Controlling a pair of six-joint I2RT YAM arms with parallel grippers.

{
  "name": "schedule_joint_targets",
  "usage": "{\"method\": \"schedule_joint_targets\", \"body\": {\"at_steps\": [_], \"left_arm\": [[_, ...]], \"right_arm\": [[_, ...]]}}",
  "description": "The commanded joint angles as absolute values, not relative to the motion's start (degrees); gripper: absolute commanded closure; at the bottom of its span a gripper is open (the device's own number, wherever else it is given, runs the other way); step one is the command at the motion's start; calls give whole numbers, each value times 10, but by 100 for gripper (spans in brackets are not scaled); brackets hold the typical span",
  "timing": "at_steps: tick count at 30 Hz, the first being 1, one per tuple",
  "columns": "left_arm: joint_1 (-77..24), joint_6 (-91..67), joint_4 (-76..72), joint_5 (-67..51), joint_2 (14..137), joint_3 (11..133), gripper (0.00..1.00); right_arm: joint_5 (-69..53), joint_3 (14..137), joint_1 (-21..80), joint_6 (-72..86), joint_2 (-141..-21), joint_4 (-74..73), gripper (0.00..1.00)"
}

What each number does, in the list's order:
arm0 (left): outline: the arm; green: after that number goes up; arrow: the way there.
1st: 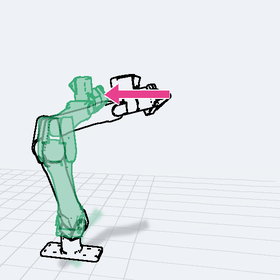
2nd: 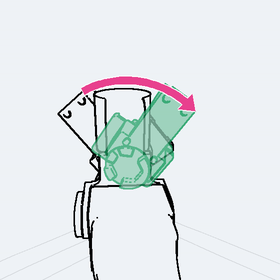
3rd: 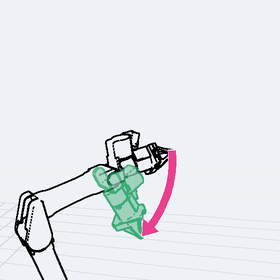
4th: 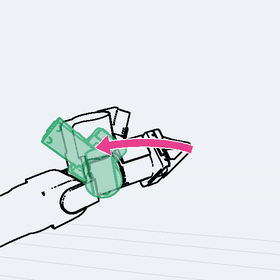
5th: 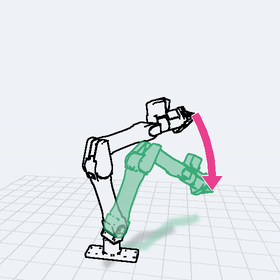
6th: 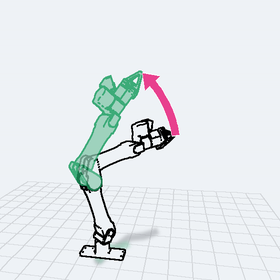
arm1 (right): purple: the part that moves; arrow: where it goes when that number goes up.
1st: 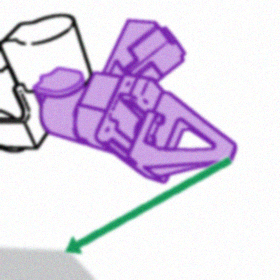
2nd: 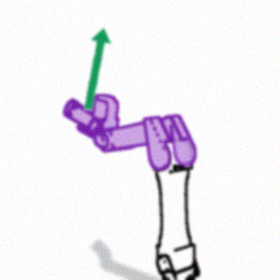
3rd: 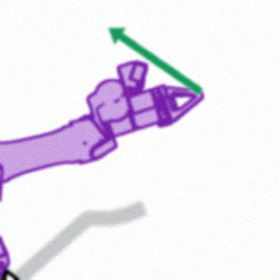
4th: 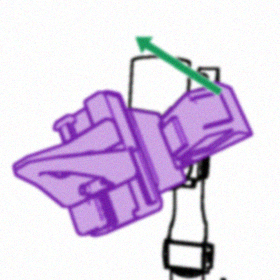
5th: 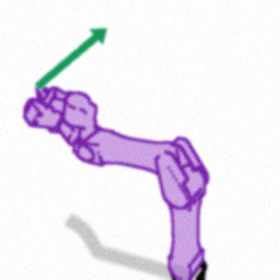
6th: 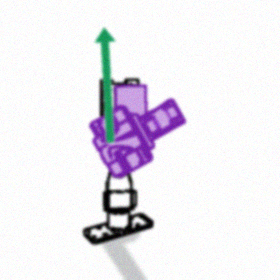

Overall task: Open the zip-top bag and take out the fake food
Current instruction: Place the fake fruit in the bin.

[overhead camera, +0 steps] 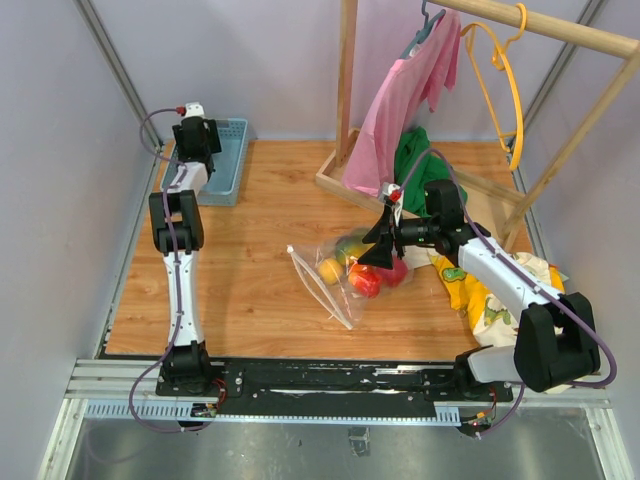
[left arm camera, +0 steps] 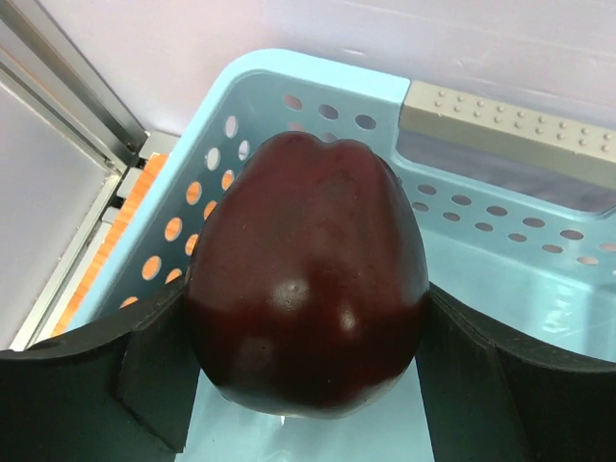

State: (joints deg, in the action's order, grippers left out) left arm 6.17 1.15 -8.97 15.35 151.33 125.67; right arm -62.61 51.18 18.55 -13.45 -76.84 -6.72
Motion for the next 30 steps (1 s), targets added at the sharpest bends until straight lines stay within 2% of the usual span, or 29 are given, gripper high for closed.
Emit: {"method": "schedule_joint_targets", "body": {"at_steps": [1,8,13,18,23,30], "left_arm": [[56,42,-113,183,1535,1283,68],[48,75,-115,213,1543,1286,50],[47,81,-117,227,1548,1292,29],[46,87,-117,236,1549,1296,14],[45,92,-116,243,1546,1293,5],[45,93,-116,243,1537,1291,3]], "right_arm": [[-640,532,173,-130,-767,-72,32],[-640,530,173,-130,-766,-72,32],[-642,529,172,-128,-766,-70,32],[-642,530,172,-126,-768,-67,32],[-641,531,173,-127,-767,-66,32],[-640,529,172,-129,-763,-68,32]]}}
